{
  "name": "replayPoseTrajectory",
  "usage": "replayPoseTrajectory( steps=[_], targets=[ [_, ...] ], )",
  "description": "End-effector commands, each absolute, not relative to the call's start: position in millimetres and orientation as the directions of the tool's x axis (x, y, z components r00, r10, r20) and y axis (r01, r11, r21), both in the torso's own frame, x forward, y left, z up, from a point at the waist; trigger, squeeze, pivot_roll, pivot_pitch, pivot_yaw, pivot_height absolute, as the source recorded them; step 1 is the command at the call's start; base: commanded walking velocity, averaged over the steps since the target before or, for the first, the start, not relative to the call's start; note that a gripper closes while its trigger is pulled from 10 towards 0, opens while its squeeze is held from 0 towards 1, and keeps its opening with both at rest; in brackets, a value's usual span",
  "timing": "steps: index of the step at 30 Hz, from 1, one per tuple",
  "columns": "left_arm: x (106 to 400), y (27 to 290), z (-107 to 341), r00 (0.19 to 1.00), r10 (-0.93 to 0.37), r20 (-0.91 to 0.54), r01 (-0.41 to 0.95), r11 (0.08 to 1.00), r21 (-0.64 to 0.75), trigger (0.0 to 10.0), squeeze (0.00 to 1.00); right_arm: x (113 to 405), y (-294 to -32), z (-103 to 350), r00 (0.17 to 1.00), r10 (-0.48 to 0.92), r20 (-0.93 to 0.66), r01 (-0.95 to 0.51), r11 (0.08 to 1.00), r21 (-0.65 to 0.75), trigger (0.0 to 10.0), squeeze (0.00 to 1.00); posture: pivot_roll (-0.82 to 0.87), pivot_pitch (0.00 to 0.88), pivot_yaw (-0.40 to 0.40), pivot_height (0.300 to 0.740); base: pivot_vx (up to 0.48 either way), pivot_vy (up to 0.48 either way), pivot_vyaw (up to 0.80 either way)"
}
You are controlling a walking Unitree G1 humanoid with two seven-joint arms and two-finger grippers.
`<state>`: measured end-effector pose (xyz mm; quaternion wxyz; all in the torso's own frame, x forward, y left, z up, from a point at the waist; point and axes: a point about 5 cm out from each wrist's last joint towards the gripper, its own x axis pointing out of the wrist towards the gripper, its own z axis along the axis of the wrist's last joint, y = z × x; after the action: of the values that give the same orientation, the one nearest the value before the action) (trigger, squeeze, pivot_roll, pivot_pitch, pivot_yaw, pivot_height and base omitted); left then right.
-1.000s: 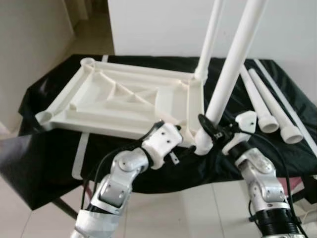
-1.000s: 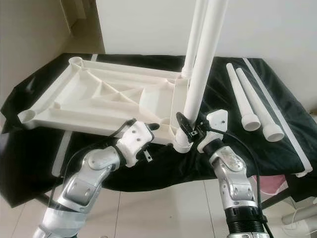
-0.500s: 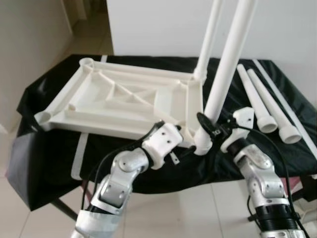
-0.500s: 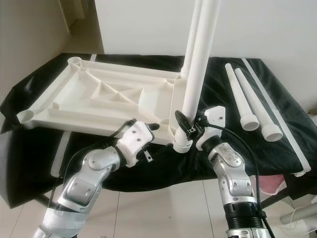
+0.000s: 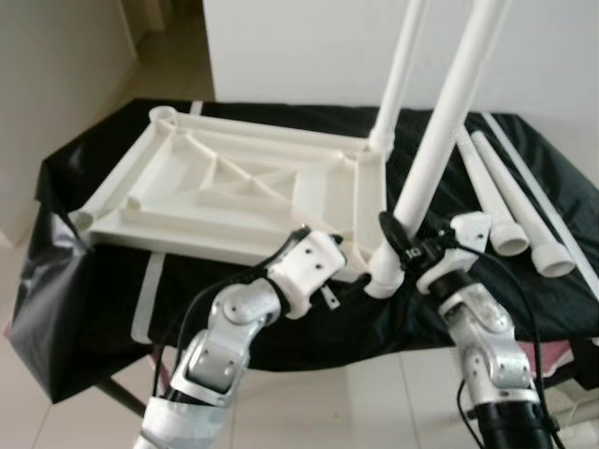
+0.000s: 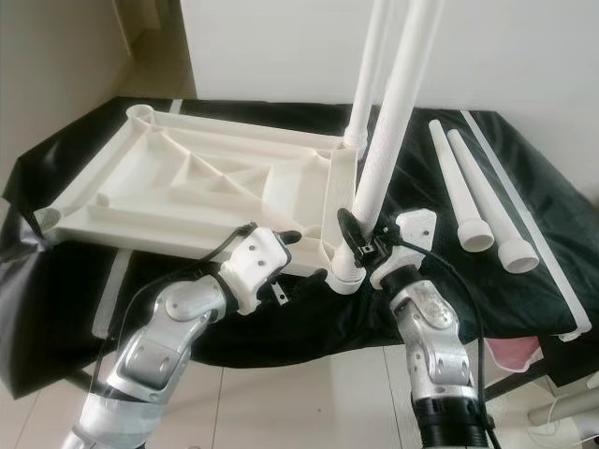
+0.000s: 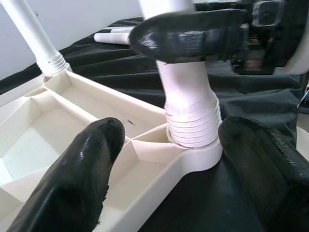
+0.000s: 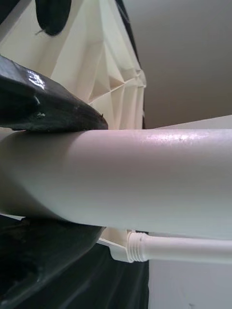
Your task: Building children table
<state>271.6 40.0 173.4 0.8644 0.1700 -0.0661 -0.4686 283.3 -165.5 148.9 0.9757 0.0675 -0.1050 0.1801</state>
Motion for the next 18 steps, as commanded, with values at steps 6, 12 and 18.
replayPoseTrajectory(
  steps=[6,12,18],
  targets=[
    [274.0,41.4,174.5,0.616,-0.787,-0.024,0.740,0.568,0.360,10.0,0.00,268.6,-160.1,113.2,0.930,0.352,0.107,-0.364,0.924,0.116,10.0,0.00,-0.03,0.072,-0.031,0.740,0.000,0.000,0.00],
    [274.2,41.5,174.3,0.615,-0.788,-0.027,0.741,0.565,0.363,10.0,0.00,260.5,-156.7,113.1,0.916,0.374,0.144,-0.386,0.920,0.066,10.0,0.00,-0.03,0.071,-0.029,0.740,0.000,0.000,0.00],
    [273.9,41.6,174.6,0.613,-0.789,-0.027,0.741,0.564,0.364,10.0,0.00,253.7,-152.0,110.4,0.901,0.405,0.153,-0.413,0.911,0.019,10.0,0.00,-0.02,0.070,-0.029,0.740,0.000,0.000,0.00]
  ],
)
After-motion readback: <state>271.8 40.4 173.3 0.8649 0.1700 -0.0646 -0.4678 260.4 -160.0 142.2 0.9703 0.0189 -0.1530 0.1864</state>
